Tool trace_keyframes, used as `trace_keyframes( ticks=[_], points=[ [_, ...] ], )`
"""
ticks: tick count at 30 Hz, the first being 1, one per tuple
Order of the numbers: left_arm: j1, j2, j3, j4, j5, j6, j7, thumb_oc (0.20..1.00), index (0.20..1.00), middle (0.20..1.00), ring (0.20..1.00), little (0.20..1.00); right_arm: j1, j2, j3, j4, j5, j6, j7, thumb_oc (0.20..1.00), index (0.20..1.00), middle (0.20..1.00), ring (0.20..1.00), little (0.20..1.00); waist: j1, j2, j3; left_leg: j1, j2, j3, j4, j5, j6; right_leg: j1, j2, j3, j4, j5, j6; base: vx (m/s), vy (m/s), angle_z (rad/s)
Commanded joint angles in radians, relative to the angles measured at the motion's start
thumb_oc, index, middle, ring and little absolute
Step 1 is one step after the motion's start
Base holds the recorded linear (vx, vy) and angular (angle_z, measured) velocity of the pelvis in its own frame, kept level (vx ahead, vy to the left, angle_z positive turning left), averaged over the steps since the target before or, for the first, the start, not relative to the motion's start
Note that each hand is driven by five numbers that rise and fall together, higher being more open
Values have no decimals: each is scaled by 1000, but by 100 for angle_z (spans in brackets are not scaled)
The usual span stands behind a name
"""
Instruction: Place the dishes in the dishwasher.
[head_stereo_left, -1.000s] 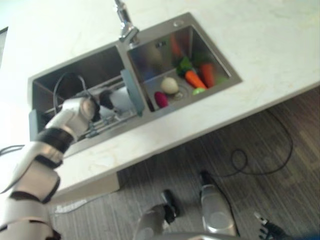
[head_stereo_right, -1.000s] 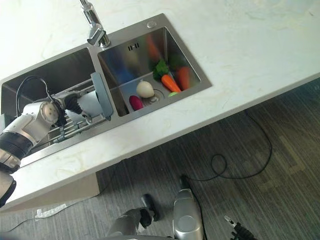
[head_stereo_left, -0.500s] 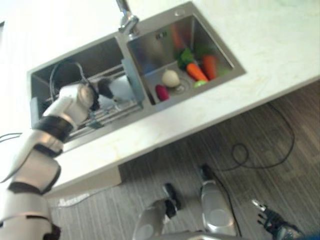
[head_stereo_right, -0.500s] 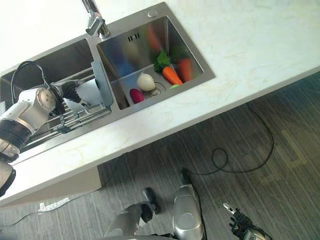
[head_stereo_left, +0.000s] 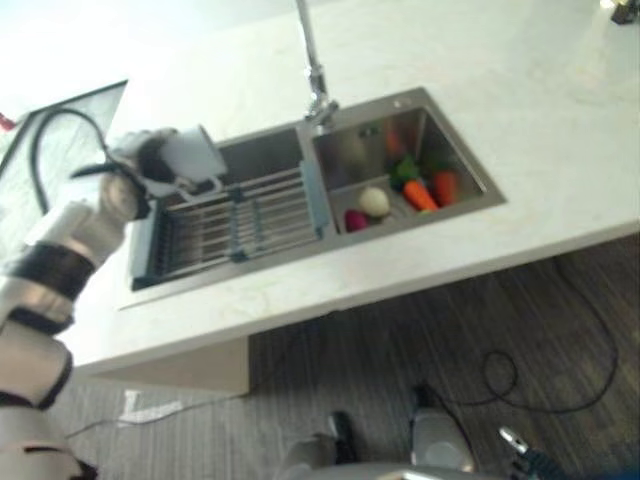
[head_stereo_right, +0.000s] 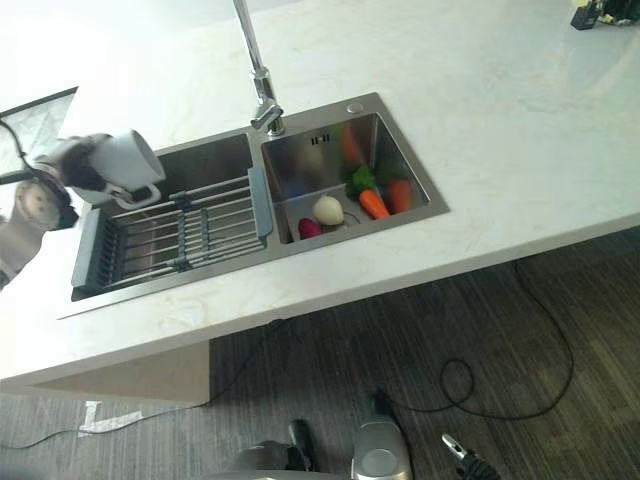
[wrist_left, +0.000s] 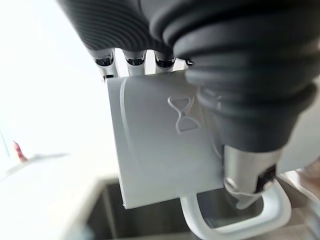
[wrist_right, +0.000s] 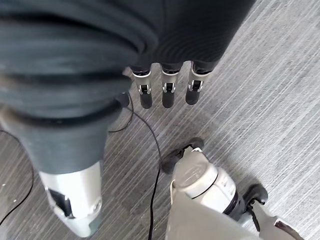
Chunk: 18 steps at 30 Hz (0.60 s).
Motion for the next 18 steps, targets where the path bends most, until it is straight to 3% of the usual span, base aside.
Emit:
trace_keyframes(
  ticks=[1,2,6,8,11,14,18],
  points=[
    [-13,75,137,16,-81,-56,187,200,200,200,200,200,53,9,-13,-8,15,-29,-15,1000,1000,1000,1000,1000,-20,10,-31,-21,13,-49,109,-123,-36,4,-39,5,52,-80,76,46,-14,20],
    [12,85,177,0,-95,-90,218,200,200,200,200,200,58,17,-20,7,11,-34,-10,1000,1000,1000,1000,1000,-10,8,-40,-12,15,-53,109,-125,-36,16,-39,-2,52,-87,73,50,-28,17],
    [138,98,331,-130,-92,-130,281,200,200,200,200,200,66,47,-30,29,-43,-28,16,1000,1000,1000,1000,1000,29,-6,-65,17,21,-72,109,-132,-33,59,-36,-27,52,-111,60,25,-87,20],
    [271,69,464,-250,-65,-113,324,200,200,200,200,200,66,73,-11,24,-65,-28,15,1000,1000,1000,1000,1000,52,-18,-77,33,25,-91,109,-135,-32,84,-28,-40,52,-127,48,17,-166,50],
    [490,-14,672,-400,-26,-101,431,200,200,200,200,200,56,108,26,21,-96,8,10,1000,1000,1000,1000,1000,104,-33,-97,46,31,-130,109,-138,-34,117,-12,-63,52,-155,27,25,-200,42],
    [683,-95,842,-481,-91,-165,511,200,200,200,200,200,37,117,66,29,-151,31,7,1000,1000,1000,1000,1000,152,-35,-112,45,37,-175,109,-134,-44,140,-2,-96,52,-177,10,-11,-148,44],
    [812,-214,922,-542,-157,-264,546,200,200,200,200,200,15,136,128,44,-246,55,27,1000,1000,1000,1000,1000,191,-28,-116,35,46,-213,109,-121,-63,155,2,-136,52,-196,-8,-24,-99,35]
  ],
)
